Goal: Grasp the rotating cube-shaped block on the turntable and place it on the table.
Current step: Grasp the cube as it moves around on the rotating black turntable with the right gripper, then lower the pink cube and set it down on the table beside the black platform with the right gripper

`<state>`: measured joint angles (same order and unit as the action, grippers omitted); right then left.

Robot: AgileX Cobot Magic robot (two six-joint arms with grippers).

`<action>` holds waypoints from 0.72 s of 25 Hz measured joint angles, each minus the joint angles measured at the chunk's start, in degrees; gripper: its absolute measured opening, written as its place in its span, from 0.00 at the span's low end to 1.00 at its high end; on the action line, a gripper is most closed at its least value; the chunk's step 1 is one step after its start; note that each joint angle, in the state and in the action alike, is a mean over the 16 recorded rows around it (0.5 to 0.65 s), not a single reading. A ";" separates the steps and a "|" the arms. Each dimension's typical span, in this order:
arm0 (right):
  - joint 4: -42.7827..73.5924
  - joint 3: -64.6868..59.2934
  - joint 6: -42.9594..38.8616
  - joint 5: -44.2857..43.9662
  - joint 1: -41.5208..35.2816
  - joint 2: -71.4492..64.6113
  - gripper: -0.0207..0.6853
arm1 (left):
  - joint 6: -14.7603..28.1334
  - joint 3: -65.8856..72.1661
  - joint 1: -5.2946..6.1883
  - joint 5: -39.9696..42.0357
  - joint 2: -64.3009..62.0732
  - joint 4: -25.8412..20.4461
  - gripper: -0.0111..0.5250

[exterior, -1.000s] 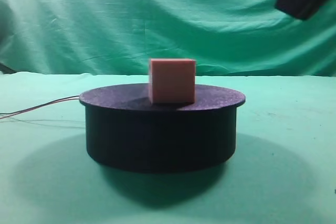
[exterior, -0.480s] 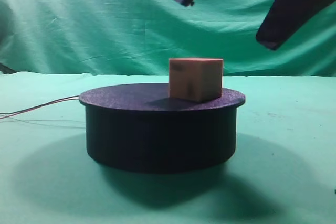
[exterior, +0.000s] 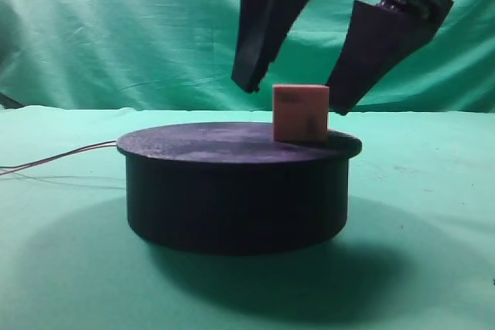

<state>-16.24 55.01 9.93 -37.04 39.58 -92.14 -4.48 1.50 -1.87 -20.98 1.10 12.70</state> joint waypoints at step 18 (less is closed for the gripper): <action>13.11 -10.58 -14.02 -2.22 -4.78 8.04 0.39 | 0.00 0.00 0.00 0.00 0.00 0.00 0.02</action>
<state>-3.14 44.43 -4.09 -39.26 34.80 -84.10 -4.48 1.50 -1.87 -20.98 1.10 12.70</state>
